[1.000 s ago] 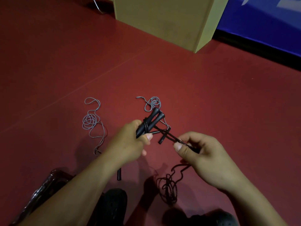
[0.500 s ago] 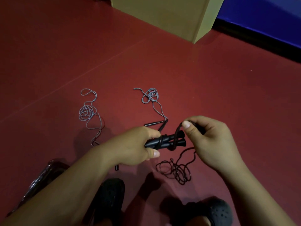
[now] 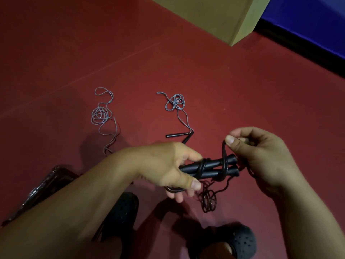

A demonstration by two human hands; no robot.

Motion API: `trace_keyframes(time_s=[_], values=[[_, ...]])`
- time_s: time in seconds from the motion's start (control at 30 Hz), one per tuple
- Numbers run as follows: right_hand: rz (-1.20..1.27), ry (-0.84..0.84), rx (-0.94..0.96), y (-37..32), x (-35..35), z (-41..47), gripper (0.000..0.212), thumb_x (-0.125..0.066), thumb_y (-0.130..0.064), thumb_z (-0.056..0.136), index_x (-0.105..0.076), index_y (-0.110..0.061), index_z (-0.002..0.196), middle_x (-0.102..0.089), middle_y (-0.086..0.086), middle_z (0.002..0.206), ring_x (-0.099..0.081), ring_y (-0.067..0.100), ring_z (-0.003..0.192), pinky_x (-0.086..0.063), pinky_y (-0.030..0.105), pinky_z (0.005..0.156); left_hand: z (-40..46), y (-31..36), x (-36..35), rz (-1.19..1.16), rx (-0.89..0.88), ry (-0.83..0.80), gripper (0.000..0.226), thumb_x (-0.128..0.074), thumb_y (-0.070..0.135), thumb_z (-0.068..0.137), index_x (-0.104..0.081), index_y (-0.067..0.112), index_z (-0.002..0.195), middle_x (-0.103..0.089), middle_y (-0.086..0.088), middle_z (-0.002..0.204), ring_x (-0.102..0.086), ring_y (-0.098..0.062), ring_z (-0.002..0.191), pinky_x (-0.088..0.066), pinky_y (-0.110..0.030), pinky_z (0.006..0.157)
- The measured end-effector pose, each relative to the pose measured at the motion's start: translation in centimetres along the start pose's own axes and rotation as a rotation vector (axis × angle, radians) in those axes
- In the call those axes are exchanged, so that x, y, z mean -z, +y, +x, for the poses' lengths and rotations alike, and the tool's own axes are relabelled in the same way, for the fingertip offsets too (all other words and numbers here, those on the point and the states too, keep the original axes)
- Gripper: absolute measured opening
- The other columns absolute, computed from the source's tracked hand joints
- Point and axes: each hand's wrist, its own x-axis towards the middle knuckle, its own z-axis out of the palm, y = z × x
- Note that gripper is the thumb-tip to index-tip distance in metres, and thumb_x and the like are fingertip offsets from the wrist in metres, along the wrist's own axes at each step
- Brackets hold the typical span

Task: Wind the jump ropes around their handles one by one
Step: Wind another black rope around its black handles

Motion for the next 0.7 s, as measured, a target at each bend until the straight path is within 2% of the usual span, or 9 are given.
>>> trace_keyframes(time_s=[0.07, 0.13, 0.23, 0.33, 0.4, 0.47, 0.53, 0.6, 0.7], values=[[0.016, -0.011, -0.026, -0.4, 0.2, -0.1, 0.031, -0.076, -0.023, 0.065, -0.066, -0.006, 0.089, -0.051, -0.001, 0.059, -0.042, 0.012, 0.047, -0.035, 0.022, 0.042, -0.1, 0.1, 0.0, -0.022, -0.012, -0.031, 0.013, -0.063, 0.011, 0.095, -0.062, 0.021, 0.103, -0.073, -0.016, 0.095, -0.071, -0.025, 0.075, -0.058, -0.034, 0.067], [0.016, -0.008, -0.028, -0.4, 0.2, -0.2, 0.032, -0.075, -0.025, 0.064, -0.064, -0.006, 0.087, -0.051, 0.003, 0.063, -0.043, 0.015, 0.051, -0.038, 0.024, 0.045, -0.1, 0.2, 0.2, -0.042, -0.032, -0.041, 0.015, -0.063, 0.009, 0.095, -0.061, 0.015, 0.109, -0.073, -0.018, 0.1, -0.072, -0.025, 0.078, -0.059, -0.034, 0.069], [0.008, -0.031, -0.037, -0.2, -0.1, -0.3, 0.03, -0.074, -0.029, 0.066, -0.064, -0.007, 0.084, -0.05, 0.009, 0.071, -0.045, 0.02, 0.059, -0.041, 0.031, 0.053, -0.2, 0.3, 0.1, -0.094, -0.062, -0.056, 0.015, -0.062, 0.007, 0.095, -0.061, 0.018, 0.105, -0.072, -0.019, 0.106, -0.072, -0.025, 0.085, -0.06, -0.031, 0.07], [0.077, -0.075, -0.056, -0.1, -0.6, -0.3, 0.028, -0.073, -0.029, 0.07, -0.063, -0.007, 0.085, -0.051, 0.008, 0.067, -0.047, 0.013, 0.052, -0.041, 0.02, 0.045, -0.3, 0.6, 0.2, -0.154, -0.104, -0.077, 0.018, -0.061, 0.005, 0.095, -0.06, 0.014, 0.11, -0.071, -0.02, 0.109, -0.072, -0.023, 0.086, -0.061, -0.031, 0.069], [0.046, -0.101, 0.003, -0.1, -0.9, -0.3, 0.018, -0.08, -0.026, 0.075, -0.066, -0.015, 0.077, -0.057, 0.005, 0.064, -0.051, 0.012, 0.055, -0.042, 0.021, 0.047, -0.3, 0.8, 0.2, -0.193, -0.151, -0.059, 0.023, -0.061, 0.003, 0.094, -0.058, 0.008, 0.116, -0.071, -0.019, 0.107, -0.072, -0.022, 0.084, -0.061, -0.031, 0.068], [-0.003, -0.114, 0.071, 0.0, -1.4, -0.3, 0.013, -0.071, -0.01, 0.082, -0.068, -0.016, 0.071, -0.06, 0.009, 0.066, -0.051, 0.017, 0.059, -0.042, 0.027, 0.052, -0.3, 1.1, 0.1, -0.263, -0.188, 0.0, 0.03, -0.06, 0.001, 0.094, -0.054, 0.001, 0.123, -0.072, -0.016, 0.101, -0.072, -0.022, 0.081, -0.061, -0.03, 0.066], [0.011, -0.13, 0.056, 0.3, -2.1, -0.3, 0.013, -0.058, 0.005, 0.088, -0.066, 0.001, 0.079, -0.058, 0.014, 0.063, -0.049, 0.019, 0.056, -0.042, 0.028, 0.052, 0.0, 1.2, 0.1, -0.326, -0.219, 0.088, 0.033, -0.058, 0.001, 0.094, -0.052, -0.002, 0.126, -0.073, -0.013, 0.094, -0.072, -0.023, 0.079, -0.06, -0.029, 0.064], [0.055, -0.165, 0.019, 0.5, -2.8, -0.3, 0.013, -0.055, -0.002, 0.094, -0.063, 0.007, 0.089, -0.059, 0.009, 0.062, -0.049, 0.02, 0.054, -0.041, 0.027, 0.05, 0.1, 1.3, 0.3, -0.347, -0.248, 0.189, 0.029, -0.058, 0.002, 0.095, -0.055, 0.001, 0.124, -0.073, -0.011, 0.088, -0.072, -0.024, 0.076, -0.06, -0.03, 0.064], [0.058, -0.232, -0.008, 0.4, -3.0, -0.4, 0.017, -0.053, -0.014, 0.098, -0.066, -0.004, 0.093, -0.063, 0.004, 0.068, -0.05, 0.018, 0.057, -0.039, 0.023, 0.05, 0.3, 1.1, 0.8, -0.373, -0.261, 0.323, 0.024, -0.056, 0.005, 0.097, -0.058, 0.006, 0.121, -0.072, -0.011, 0.085, -0.071, -0.023, 0.071, -0.059, -0.029, 0.063]])
